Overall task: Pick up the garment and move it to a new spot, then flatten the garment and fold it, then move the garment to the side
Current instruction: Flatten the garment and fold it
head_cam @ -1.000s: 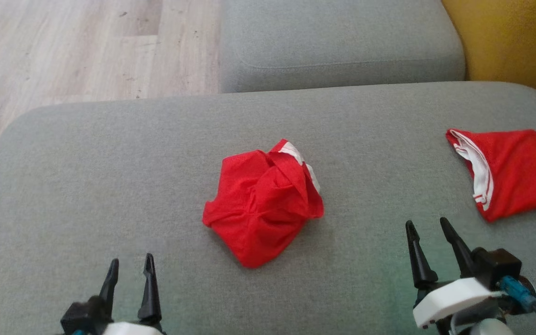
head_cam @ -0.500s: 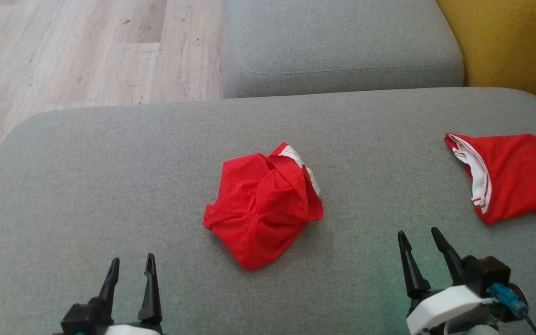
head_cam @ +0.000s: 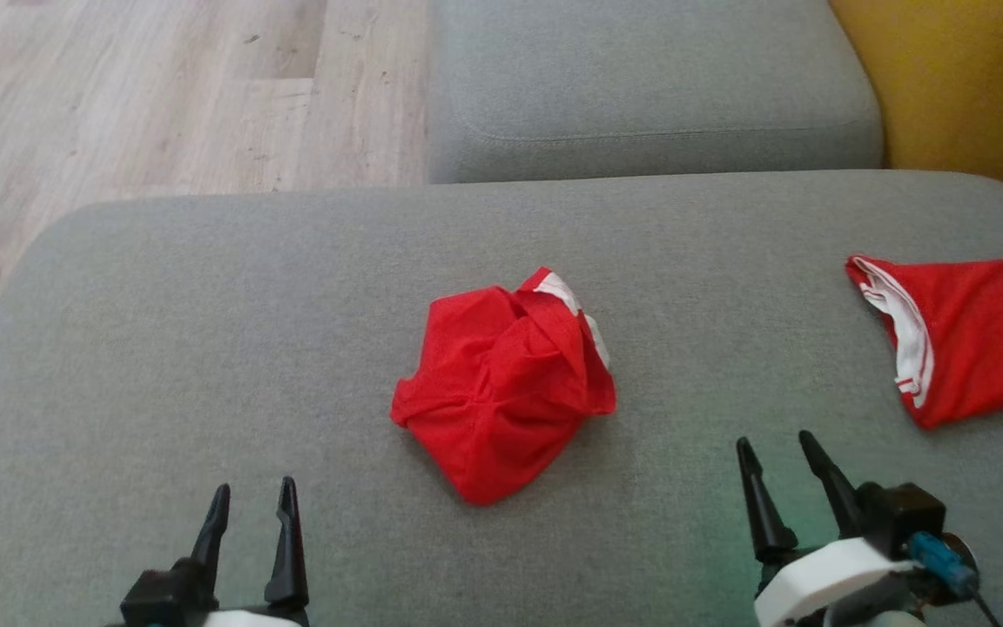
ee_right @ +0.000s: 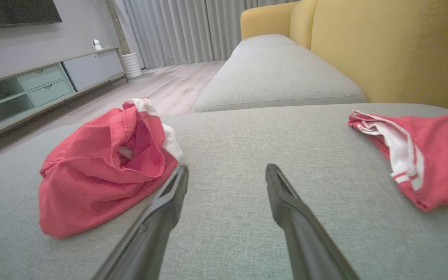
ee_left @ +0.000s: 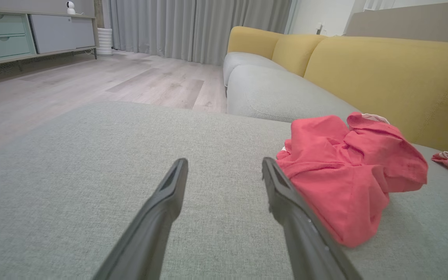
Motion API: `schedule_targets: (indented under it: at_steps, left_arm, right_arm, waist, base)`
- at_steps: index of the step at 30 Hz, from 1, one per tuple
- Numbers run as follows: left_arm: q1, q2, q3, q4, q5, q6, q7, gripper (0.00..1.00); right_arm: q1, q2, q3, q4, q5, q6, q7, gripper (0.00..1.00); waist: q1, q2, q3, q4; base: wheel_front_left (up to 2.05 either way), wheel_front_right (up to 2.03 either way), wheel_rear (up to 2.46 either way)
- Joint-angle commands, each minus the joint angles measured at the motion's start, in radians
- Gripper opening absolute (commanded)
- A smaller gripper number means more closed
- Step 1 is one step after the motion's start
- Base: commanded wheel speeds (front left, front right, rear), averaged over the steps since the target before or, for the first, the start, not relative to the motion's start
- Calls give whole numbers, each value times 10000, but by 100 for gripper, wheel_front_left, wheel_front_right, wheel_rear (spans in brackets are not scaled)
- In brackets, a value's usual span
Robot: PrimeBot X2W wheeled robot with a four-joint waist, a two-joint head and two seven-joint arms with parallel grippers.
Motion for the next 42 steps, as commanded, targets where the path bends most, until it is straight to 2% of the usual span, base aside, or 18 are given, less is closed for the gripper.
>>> schedule_targets:
  at_steps: [1,9,17,24,25,26,27,28,31,35,42]
  left_arm:
    - [-292,159,334,-277,31,41,-92,100]
    - [-466,108,45,-380,169,0,11,100]
    - [-777,20,-124,-393,282,-37,35,100]
    - [-1015,-83,-191,-248,357,-145,-21,100]
    - [-1039,-98,-195,-225,370,-149,-29,100]
    - [-1066,-114,-203,-200,384,-157,-35,100]
    - [-1085,-126,-206,-173,396,-158,-41,100]
    - [-1094,-135,-199,-154,402,-153,-46,100]
    - [-1089,-134,-168,-128,403,-142,-56,100]
    - [-1003,-93,-95,-87,396,-105,-71,100]
    - [-903,-53,-67,-163,412,-87,-87,100]
  right_arm:
    - [-474,-52,319,-272,64,37,-108,100]
    - [-1487,-52,589,359,-372,37,256,100]
    - [-2934,-52,626,2209,-964,37,374,100]
    - [-4273,-52,470,3878,-1202,37,29,100]
    - [-4453,-52,445,4098,-1234,37,-40,96]
    - [-4615,-52,357,4288,-1297,37,-127,66]
    - [-4749,-52,240,4455,-1388,37,-201,30]
    - [-4858,-52,182,4581,-1394,37,-292,0]
    - [-4991,-52,228,4702,-1214,37,-463,0]
    - [-5072,-52,787,4451,-702,37,-729,0]
    - [-5160,-52,2401,2819,534,37,-758,0]
  waist:
    - [0,0,39,94]
    - [0,0,422,924]
    - [0,0,1047,1941]
    - [0,0,1416,2477]
    - [0,0,1443,2520]
    - [0,0,1457,2558]
    - [0,0,1453,2582]
    - [0,0,1446,2601]
    - [0,0,1399,2602]
    - [0,0,1176,2494]
    - [0,0,790,2416]
  base:
    - [0,0,0]
    - [0,0,0]
    - [0,0,0]
    - [0,0,0]
    - [0,0,0]
    - [0,0,0]
    - [0,0,0]
    - [0,0,0]
    - [0,0,0]
    - [0,0,0]
    - [0,0,0]
